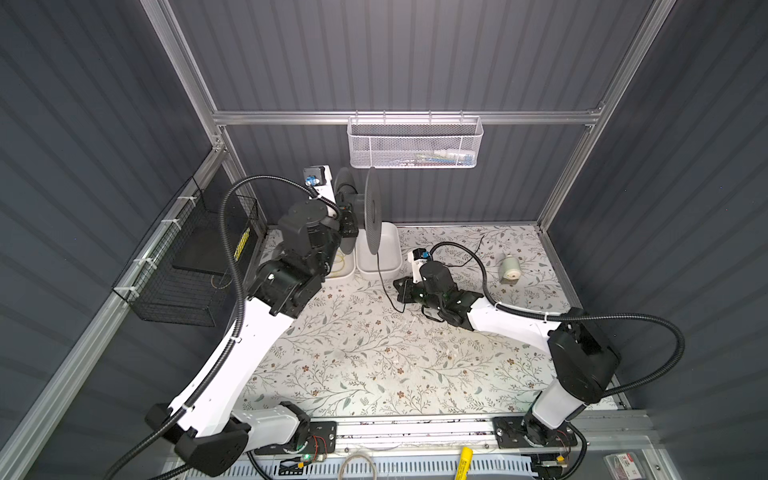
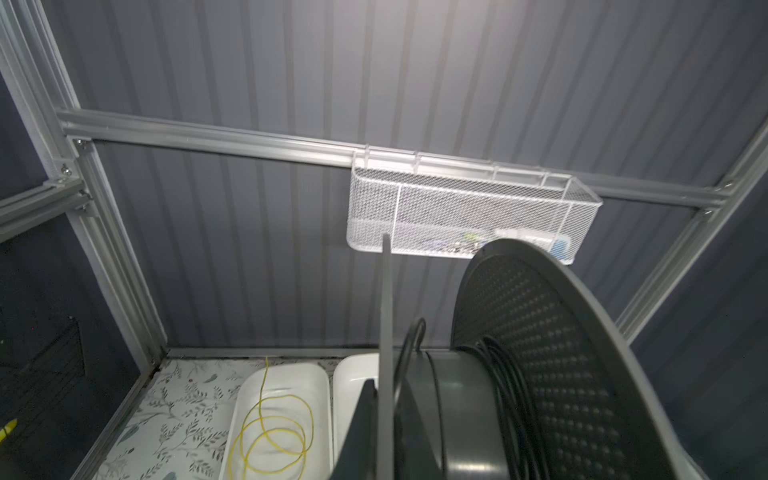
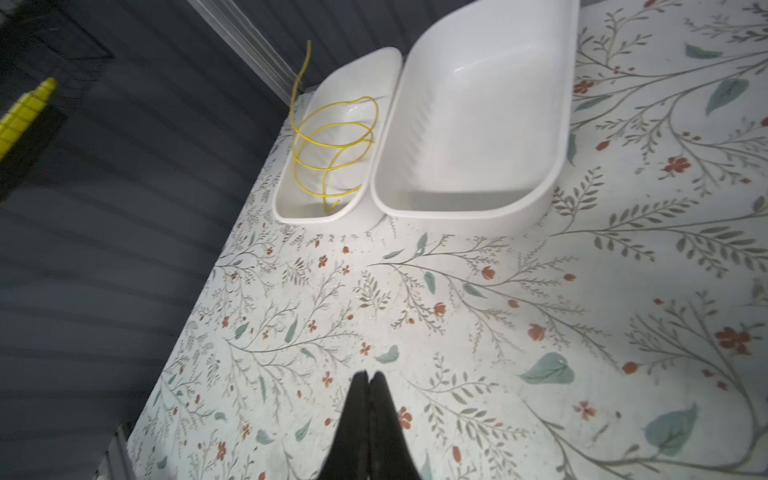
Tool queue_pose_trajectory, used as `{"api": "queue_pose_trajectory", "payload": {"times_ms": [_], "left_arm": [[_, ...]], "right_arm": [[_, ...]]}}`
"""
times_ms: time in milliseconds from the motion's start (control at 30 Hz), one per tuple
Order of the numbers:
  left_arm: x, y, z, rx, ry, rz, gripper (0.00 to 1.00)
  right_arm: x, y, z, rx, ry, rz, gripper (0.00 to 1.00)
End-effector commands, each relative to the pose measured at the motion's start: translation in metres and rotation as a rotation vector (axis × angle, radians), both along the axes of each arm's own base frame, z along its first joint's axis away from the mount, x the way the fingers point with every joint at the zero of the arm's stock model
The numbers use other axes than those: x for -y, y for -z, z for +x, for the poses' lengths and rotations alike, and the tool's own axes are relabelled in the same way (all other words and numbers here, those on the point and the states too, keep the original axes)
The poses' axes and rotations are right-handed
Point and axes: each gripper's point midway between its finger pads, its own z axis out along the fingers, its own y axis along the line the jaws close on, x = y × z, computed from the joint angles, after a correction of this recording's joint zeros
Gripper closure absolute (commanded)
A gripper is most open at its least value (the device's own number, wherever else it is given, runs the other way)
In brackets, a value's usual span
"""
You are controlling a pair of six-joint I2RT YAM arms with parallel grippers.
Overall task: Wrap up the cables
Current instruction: 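Swing the spool toward the trays with left gripper while right gripper reaches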
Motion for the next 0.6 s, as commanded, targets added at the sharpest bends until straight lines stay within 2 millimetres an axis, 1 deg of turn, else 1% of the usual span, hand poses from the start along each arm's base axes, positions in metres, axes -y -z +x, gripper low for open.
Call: {"api": "queue_pose_trajectory", "payload": {"times_ms": [0,67,167,200,233,367,400,567], "left_arm": [[-0.011,-0.016,0.011,0.108,-0.106,-0.065,1.00],[-0.008,0.009,0.024,0.071,-0.142,-0.028,1.00],[-0.008,0.041,0.036,0.018,-0.190,0.023,1.00],[-0.009,0.044,0.038,0.017,-0.204,0.033,1.00],[-0.008,0.068,0.041,-0.023,-0.209,0.067,1.00],[-0.009,0.100,0.048,-0.094,-0.239,0.151,1.00],[-0.008,0.105,0.048,-0.109,-0.235,0.163,1.00],[-0.003,0.142,0.045,-0.206,-0.198,0.224,1.00]], "right_arm": [[-0.002,-0.043,-0.015,0.131,-0.019,0.007,1.00],[-0.003,-0.062,-0.028,0.182,-0.042,-0.008,1.00],[-0.001,-0.091,-0.044,0.255,-0.062,-0.005,1.00],[0.001,-0.101,-0.049,0.272,-0.069,0.002,1.00],[0.003,-0.111,-0.053,0.291,-0.071,0.009,1.00],[0.007,-0.145,-0.065,0.346,-0.101,0.038,1.00],[0.007,-0.152,-0.067,0.357,-0.112,0.041,1.00],[-0.004,-0.187,-0.070,0.408,-0.178,0.045,1.00]]}}
